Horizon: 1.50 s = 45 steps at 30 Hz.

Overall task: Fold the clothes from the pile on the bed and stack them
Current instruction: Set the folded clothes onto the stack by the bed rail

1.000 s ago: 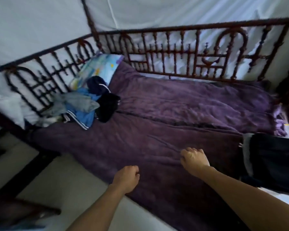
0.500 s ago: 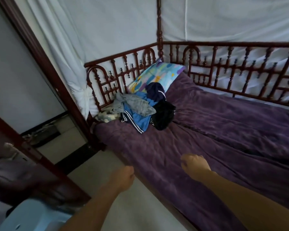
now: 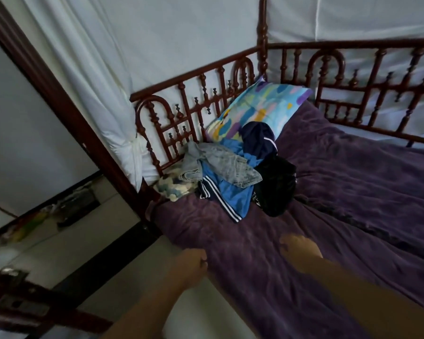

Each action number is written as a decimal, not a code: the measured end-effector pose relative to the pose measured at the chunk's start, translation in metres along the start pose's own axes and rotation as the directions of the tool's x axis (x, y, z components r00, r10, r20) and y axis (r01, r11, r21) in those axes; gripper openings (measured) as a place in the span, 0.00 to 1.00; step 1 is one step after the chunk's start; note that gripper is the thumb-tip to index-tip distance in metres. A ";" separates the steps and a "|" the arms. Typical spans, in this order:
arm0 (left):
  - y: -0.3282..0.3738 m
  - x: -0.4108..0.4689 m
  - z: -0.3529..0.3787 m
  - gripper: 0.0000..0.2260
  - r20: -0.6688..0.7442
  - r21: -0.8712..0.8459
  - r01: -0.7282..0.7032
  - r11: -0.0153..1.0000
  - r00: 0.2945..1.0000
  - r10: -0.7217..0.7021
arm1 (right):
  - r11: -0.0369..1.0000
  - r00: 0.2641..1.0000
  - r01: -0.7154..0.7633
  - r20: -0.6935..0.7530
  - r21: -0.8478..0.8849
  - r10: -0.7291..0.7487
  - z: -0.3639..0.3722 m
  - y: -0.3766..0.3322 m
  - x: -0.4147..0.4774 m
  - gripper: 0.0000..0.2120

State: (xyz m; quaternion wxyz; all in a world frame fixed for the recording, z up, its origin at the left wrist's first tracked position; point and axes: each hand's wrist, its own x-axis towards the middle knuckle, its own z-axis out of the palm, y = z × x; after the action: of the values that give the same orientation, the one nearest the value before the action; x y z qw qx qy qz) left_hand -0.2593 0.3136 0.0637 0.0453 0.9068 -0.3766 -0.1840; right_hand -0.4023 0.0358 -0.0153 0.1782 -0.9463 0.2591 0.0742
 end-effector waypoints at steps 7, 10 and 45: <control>-0.058 0.099 -0.044 0.11 0.005 -0.110 0.077 0.991 0.997 -0.076 | 1.000 0.998 -0.023 0.065 0.020 0.021 -0.012 -0.054 0.110 0.12; -0.085 0.148 -0.051 0.10 0.035 -0.108 0.056 0.993 0.998 -0.052 | 0.998 0.997 -0.051 0.064 0.045 0.048 -0.016 -0.070 0.157 0.12; -0.162 0.666 -0.087 0.08 0.028 -0.071 -0.495 0.866 0.867 0.498 | 0.982 0.971 -0.172 -0.154 0.076 0.182 0.092 -0.166 0.449 0.17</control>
State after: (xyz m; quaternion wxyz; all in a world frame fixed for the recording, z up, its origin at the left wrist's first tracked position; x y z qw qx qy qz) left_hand 0.3125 -0.0416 -0.0913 0.1104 0.7733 -0.5921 -0.1980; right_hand 0.0626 -0.0051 -0.1554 0.1790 -0.9163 0.3582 0.0052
